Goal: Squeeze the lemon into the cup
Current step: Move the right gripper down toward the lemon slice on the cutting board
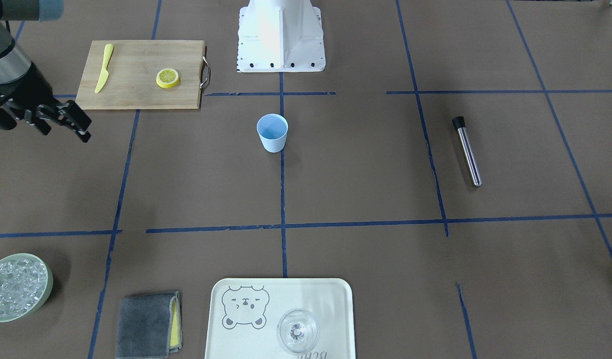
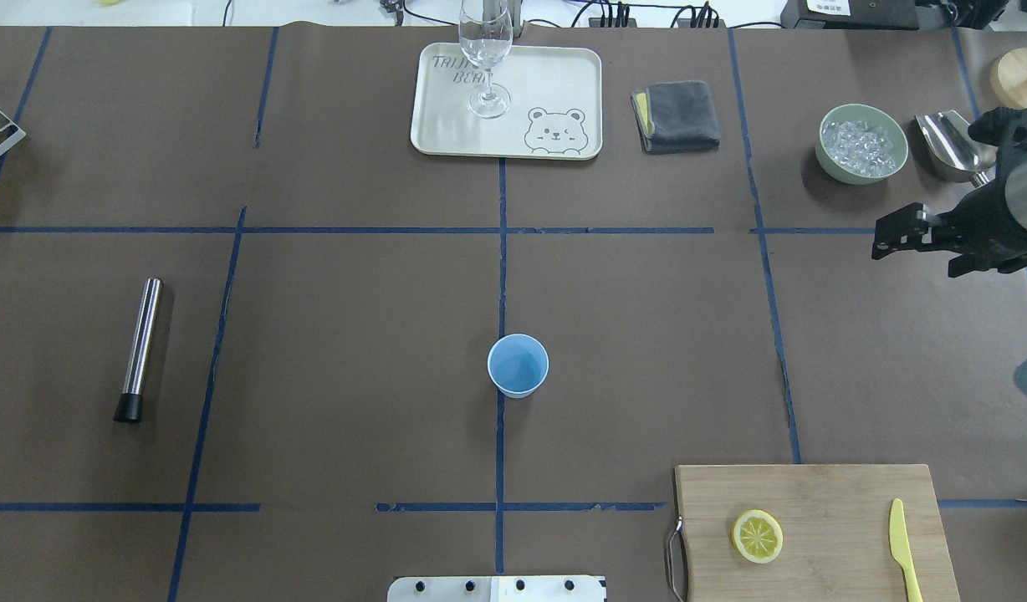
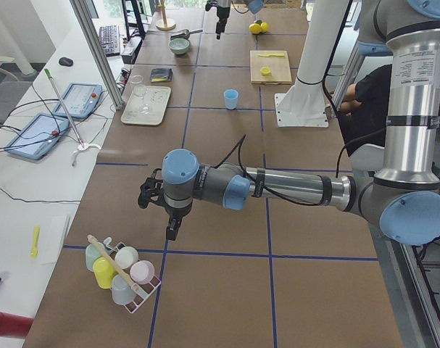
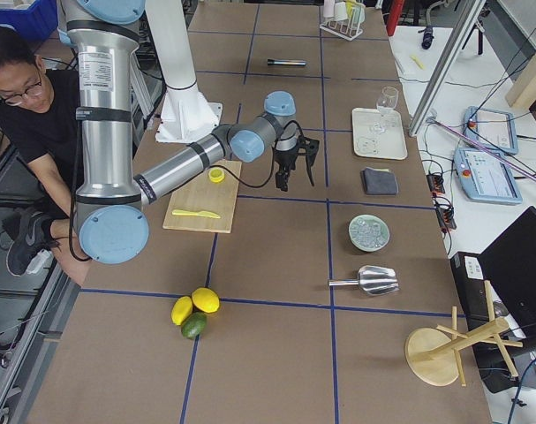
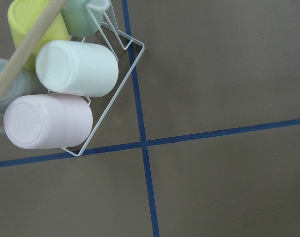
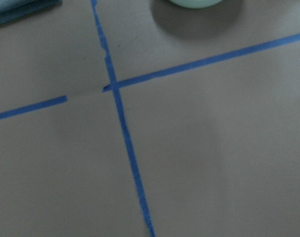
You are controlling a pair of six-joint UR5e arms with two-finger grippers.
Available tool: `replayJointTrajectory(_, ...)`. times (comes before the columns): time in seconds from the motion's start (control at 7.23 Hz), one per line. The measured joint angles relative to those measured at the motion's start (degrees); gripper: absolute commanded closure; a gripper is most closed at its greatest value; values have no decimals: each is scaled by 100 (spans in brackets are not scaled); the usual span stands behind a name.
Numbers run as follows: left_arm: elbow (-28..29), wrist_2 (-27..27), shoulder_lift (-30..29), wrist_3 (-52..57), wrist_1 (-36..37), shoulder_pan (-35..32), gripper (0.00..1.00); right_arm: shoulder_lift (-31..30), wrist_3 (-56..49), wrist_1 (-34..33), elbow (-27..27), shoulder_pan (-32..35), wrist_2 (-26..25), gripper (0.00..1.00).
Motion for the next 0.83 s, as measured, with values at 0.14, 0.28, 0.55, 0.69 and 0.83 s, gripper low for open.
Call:
replayJointTrajectory(0.14, -4, 0, 2, 0, 0, -4, 0, -64, 671, 10, 312, -757, -560, 0)
replayJointTrajectory(0.28, -22, 1, 4, 2, 0, -9, 0, -139, 1280, 13, 556, -1558, -1207, 0)
replayJointTrajectory(0.55, -73, 7, 15, 8, 0, -23, 0, -343, 1923, 87, 826, -2650, -1874, 0)
replayJointTrajectory(0.69, -84, 8, 18, 8, 0, -29, 0, -476, 2220, 287, 868, -3078, -2114, 0)
replayJointTrajectory(0.83, -95, 8, 19, 9, 0, -35, 0, -674, 2435, 501, 887, -3523, -2467, 0)
